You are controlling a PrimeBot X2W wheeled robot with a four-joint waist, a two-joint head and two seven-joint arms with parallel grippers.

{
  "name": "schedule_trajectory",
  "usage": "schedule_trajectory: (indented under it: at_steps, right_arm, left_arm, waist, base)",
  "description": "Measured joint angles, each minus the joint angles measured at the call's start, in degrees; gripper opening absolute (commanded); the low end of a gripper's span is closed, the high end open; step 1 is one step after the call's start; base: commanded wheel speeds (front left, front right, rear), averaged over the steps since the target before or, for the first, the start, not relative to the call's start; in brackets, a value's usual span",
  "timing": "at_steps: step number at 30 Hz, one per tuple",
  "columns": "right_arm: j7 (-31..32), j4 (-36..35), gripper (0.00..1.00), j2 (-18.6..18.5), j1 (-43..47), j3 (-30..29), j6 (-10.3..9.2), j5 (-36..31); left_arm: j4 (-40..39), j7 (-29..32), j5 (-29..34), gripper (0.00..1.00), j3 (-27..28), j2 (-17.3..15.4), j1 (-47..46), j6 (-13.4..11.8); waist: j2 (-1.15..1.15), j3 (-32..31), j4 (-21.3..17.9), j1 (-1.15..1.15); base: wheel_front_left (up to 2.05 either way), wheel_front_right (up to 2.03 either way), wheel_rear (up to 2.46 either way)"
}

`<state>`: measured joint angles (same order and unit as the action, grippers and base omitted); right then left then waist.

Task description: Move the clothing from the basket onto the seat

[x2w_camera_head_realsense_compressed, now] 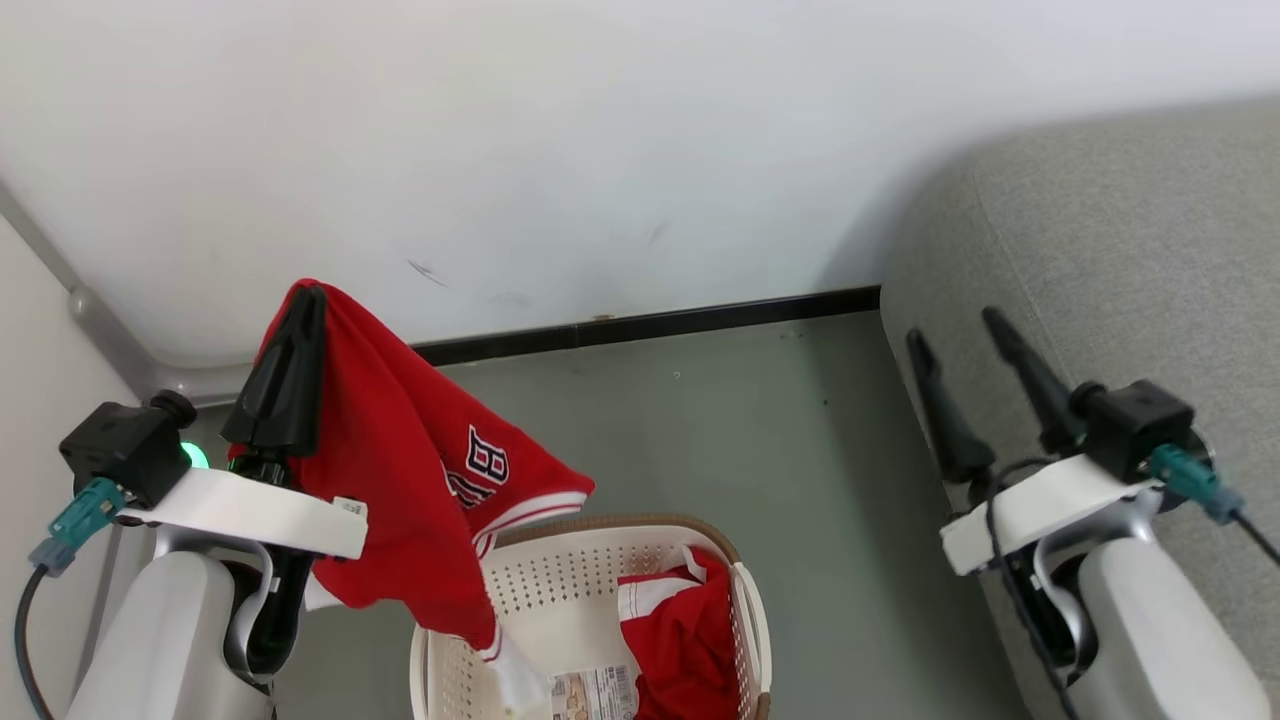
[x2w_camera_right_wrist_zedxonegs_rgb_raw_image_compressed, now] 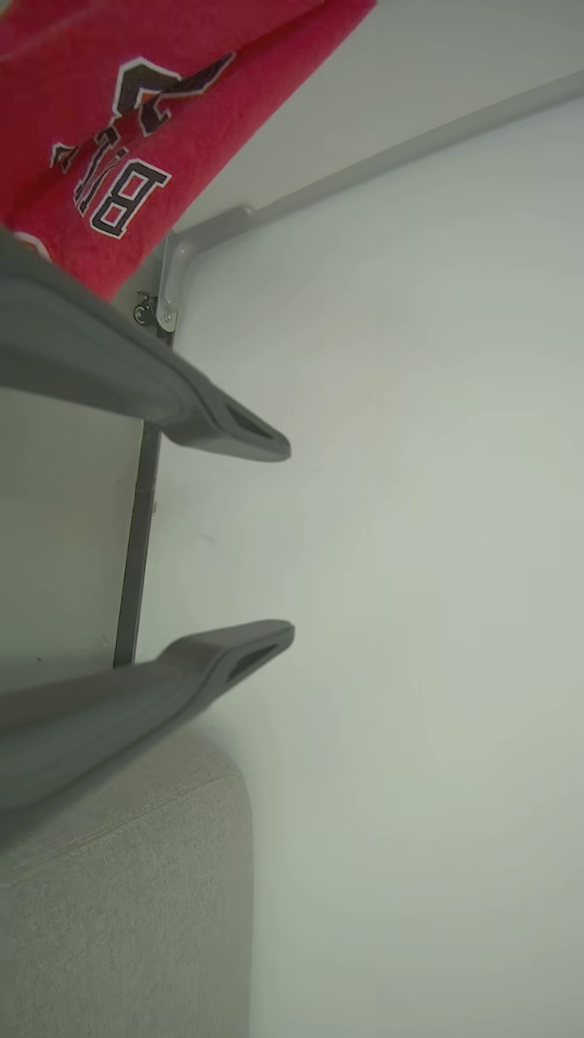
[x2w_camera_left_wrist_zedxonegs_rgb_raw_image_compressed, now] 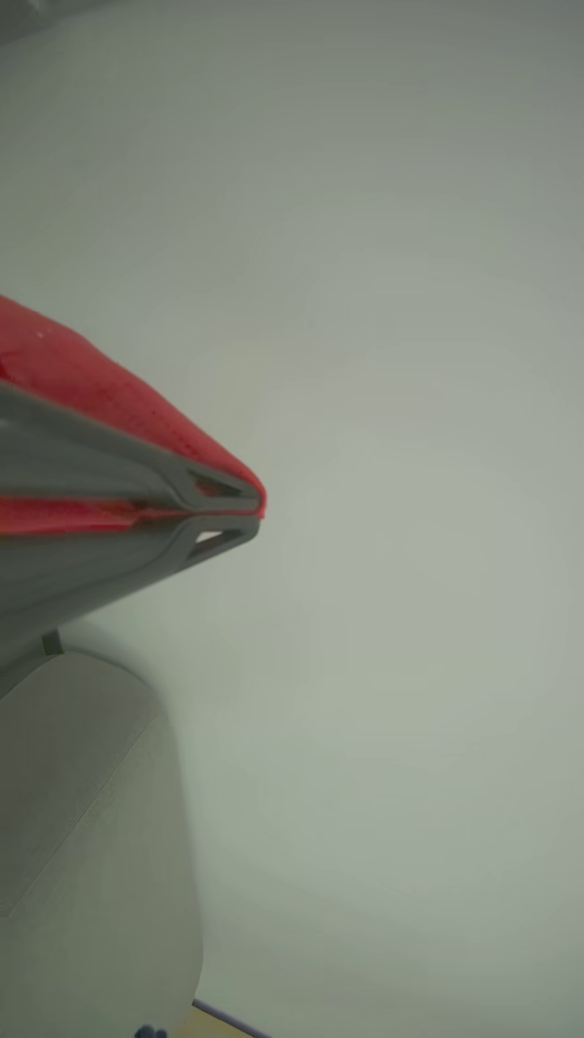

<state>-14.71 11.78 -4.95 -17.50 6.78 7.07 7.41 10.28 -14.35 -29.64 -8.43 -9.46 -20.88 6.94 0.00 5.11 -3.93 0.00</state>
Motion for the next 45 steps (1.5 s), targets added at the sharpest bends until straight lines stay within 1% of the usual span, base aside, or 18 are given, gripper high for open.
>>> schedule_trajectory:
  at_steps: [5, 12, 21, 26, 32, 36, 40, 41, 45]
  right_arm:
    - [0.0, 1.3, 1.0, -0.21, 0.88, 3.27, 0.0, 1.22]
    - [0.0, 2.25, 1.0, -1.33, 0.91, 8.12, 0.0, 3.02]
    - [0.01, 4.0, 1.0, -3.54, 0.82, 18.82, 0.01, 5.79]
    - [0.01, 4.26, 1.0, -5.06, -0.08, 21.92, 0.01, 6.49]
    - [0.01, 4.1, 1.0, -6.09, -3.02, 25.14, 0.01, 8.28]
    - [0.01, 3.75, 1.0, -6.75, -4.3, 28.02, 0.0, 10.44]
    - [0.01, 3.67, 1.0, -6.99, -5.1, 32.28, 0.01, 12.96]
    - [0.01, 3.67, 1.0, -6.99, -5.1, 32.28, 0.01, 12.96]
    - [0.01, 3.69, 1.0, -7.57, -5.46, 35.83, 0.01, 15.13]
  left_arm:
    - [-0.22, 0.25, 1.0, 0.0, -1.65, -0.14, 0.15, 0.0]
    - [-2.58, 1.08, 2.31, 0.0, -4.79, -0.48, -0.38, 0.02]
    - [-7.83, 2.01, 5.63, 0.0, -9.67, -1.3, -5.09, 0.12]
    - [-10.71, 2.42, 7.7, 0.0, -13.21, -1.72, -7.31, 0.34]
    - [-14.47, 2.43, 10.45, 0.0, -18.81, -3.96, -9.45, 0.35]
    - [-16.91, 2.22, 10.61, 0.0, -22.57, -4.74, -10.72, 0.35]
    - [-18.95, 2.1, 10.62, 0.0, -26.04, -5.41, -12.08, 0.36]
    - [-18.95, 2.1, 10.62, 0.0, -26.04, -5.41, -12.08, 0.36]
    - [-20.41, 1.68, 10.65, 0.0, -28.47, -5.68, -13.3, 0.36]
  waist:
    - [0.0, -1.21, 0.03, 0.0]
    - [0.0, -2.32, 0.44, 0.0]
    - [0.0, -2.42, 0.89, 0.0]
    - [0.0, -2.15, 0.96, 0.0]
    - [0.0, -1.99, 0.96, 0.0]
    - [0.0, -1.93, 1.01, 0.0]
    - [0.0, -1.88, 1.21, 0.0]
    - [0.0, -1.88, 1.21, 0.0]
    - [0.0, -1.75, 1.5, 0.0]
  base:
    - [0.0, 0.0, 0.0]
    - [0.0, 0.0, 0.0]
    - [0.0, 0.0, 0.0]
    - [0.0, 0.0, 0.0]
    - [0.0, 0.0, 0.0]
    - [0.0, 0.0, 0.0]
    - [0.0, 0.0, 0.0]
    - [0.0, 0.0, 0.0]
    - [0.0, 0.0, 0.0]
